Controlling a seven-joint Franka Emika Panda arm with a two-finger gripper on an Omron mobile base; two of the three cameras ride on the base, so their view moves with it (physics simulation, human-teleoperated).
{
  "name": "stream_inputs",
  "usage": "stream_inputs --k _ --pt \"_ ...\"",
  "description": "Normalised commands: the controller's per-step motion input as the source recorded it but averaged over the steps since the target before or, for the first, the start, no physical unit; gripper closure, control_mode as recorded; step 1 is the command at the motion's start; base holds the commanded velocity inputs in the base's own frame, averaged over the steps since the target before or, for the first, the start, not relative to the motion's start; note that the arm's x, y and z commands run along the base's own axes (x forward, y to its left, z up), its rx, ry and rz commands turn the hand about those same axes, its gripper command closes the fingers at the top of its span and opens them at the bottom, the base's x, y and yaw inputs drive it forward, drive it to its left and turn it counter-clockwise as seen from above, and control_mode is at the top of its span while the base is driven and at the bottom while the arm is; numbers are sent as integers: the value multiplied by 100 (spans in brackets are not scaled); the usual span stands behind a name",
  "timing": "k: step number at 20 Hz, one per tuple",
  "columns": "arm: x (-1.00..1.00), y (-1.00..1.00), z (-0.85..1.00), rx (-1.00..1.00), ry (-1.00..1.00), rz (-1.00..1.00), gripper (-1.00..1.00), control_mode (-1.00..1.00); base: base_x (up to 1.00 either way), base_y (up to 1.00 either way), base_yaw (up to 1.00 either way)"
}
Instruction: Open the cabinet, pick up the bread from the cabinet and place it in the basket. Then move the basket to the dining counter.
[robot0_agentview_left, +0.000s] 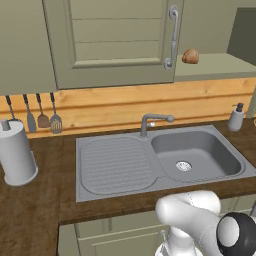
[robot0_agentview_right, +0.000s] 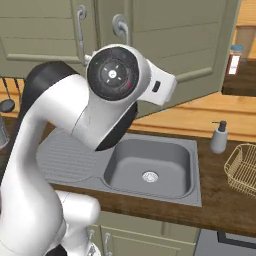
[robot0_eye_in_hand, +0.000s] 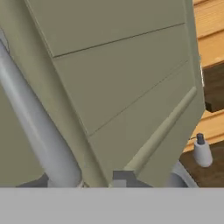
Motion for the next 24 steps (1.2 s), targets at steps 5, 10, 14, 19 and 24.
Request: stream_inputs --k 5,10,14,19,24 --pt "-91 -34 -12 4 -2 1 -100 -100 0 0 0" --pt "-77 -4 0 0 -11 1 -100 -100 0 0 0" --pt "-100 43 0 -21 -11 -15 -100 -100 0 0 0" --pt "-71 100 0 -60 11 -8 -100 -100 0 0 0" --pt "-13 100 6 -72 24 -9 -100 -100 0 0 0"
